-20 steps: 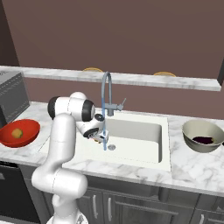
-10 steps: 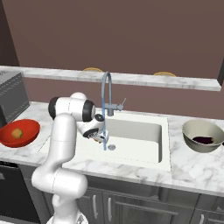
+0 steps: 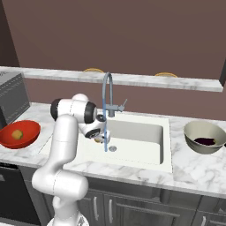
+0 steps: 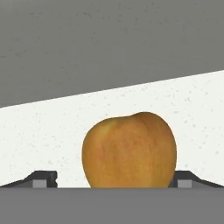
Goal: Pick the apples from the sink and place them in one bowl. Place the eggplant in the other bowl. Then turn off the sink faucet.
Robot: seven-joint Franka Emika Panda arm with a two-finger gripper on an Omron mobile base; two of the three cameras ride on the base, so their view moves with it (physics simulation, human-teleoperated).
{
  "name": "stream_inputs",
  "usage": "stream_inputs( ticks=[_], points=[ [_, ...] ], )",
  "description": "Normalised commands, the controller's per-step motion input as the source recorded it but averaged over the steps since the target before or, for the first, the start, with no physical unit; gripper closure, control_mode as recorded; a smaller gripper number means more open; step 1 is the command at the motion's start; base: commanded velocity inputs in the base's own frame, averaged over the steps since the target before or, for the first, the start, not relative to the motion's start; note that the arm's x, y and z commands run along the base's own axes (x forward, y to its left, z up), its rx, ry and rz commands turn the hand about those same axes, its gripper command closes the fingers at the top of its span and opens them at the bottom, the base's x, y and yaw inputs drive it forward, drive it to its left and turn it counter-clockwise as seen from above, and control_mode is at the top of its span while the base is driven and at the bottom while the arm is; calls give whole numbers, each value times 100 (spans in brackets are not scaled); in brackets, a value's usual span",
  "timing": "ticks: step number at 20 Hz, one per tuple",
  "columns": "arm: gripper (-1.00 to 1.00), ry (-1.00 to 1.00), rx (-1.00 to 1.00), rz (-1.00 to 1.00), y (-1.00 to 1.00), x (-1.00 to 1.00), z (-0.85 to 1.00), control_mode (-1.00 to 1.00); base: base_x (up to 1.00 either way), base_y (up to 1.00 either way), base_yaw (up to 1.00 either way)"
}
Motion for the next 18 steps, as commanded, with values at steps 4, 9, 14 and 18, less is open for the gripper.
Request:
stream_inputs(
  ticks=[4, 9, 14, 18],
  points=[
    [-100, 0, 0, 0, 0, 13, -2, -100, 0, 0, 0],
    [-100, 0, 0, 0, 0, 1, -11, -100, 0, 0, 0],
    [100, 0, 0, 0, 0, 1, -21, -100, 0, 0, 0],
    [100, -2, 0, 0, 0, 3, -10, -100, 0, 0, 0]
  ],
)
